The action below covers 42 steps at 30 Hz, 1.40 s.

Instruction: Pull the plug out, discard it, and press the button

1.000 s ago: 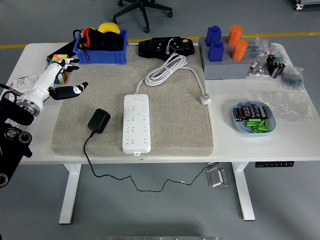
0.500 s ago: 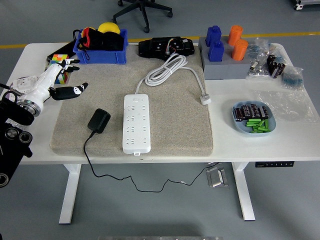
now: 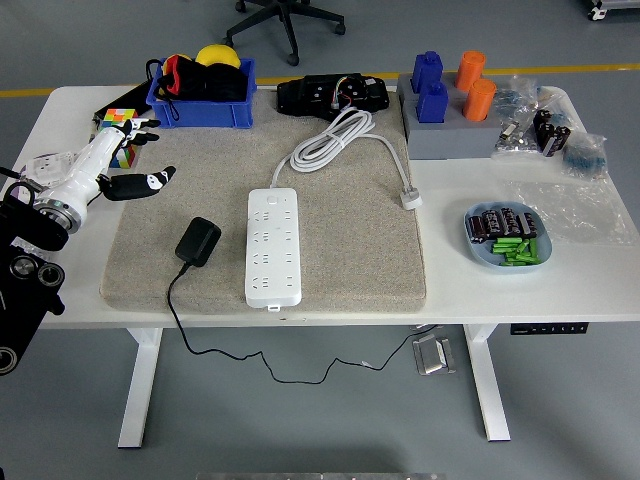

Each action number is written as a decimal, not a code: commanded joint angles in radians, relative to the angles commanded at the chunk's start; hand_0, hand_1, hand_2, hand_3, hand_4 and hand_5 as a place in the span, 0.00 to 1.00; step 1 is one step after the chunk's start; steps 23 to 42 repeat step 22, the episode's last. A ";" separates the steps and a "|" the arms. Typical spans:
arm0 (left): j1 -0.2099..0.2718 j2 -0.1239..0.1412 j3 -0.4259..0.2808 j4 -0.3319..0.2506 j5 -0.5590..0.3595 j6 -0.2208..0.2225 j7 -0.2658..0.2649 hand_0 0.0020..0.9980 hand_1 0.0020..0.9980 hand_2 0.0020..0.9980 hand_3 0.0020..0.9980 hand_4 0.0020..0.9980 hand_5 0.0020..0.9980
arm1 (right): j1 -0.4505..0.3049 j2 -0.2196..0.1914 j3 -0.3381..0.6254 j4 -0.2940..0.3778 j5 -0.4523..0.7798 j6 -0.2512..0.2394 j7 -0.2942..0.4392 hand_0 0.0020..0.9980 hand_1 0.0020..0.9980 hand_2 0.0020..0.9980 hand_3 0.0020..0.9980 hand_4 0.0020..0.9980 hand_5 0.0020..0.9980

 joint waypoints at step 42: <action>-0.003 0.000 0.003 0.000 -0.001 -0.001 -0.004 0.88 0.85 0.81 0.85 0.72 0.13 | 0.001 0.001 0.001 0.001 0.000 0.000 -0.001 0.77 0.73 0.72 0.71 0.89 0.66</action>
